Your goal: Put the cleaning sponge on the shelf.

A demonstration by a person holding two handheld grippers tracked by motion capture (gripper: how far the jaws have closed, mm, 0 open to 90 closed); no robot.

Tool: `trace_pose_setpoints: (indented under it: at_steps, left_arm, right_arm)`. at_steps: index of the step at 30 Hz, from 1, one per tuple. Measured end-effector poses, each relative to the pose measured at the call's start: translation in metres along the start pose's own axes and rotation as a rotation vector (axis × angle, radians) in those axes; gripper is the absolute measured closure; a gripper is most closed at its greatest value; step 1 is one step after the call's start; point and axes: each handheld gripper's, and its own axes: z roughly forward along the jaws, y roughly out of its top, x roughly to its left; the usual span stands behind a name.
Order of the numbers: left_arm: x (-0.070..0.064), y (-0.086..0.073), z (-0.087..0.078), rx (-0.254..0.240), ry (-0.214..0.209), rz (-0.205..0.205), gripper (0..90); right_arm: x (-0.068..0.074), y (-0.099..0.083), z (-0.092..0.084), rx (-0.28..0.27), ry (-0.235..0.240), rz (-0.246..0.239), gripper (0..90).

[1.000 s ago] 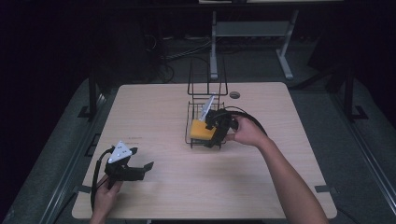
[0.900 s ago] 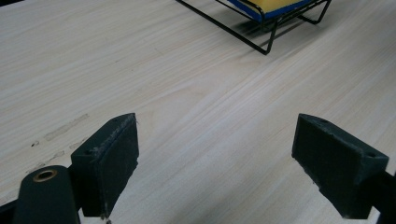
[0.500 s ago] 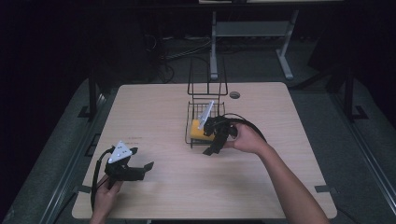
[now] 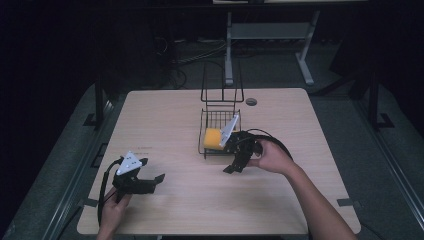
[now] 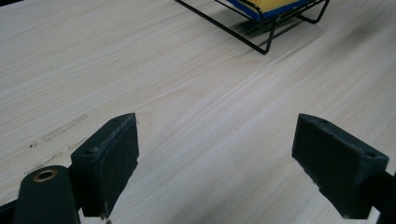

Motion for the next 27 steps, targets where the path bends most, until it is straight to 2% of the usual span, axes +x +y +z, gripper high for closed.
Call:
trace_pose_setpoints:
  at_steps: [3, 11, 27]
  left_arm:
    - [0.0, 0.0, 0.0, -0.001, 0.0, 0.0, 14.2]
    - [0.0, 0.0, 0.0, -0.001, -0.001, 0.001, 14.2]
    - [-0.001, 0.0, 0.0, 0.004, -0.002, 0.008, 14.2]
  right_arm:
    - [0.004, -0.006, -0.003, 0.001, 0.0, 0.02, 19.5]
    - [0.012, -0.02, -0.01, -0.029, -0.022, 0.019, 19.1]
    - [0.021, -0.045, -0.014, -0.03, -0.046, 0.058, 18.6]
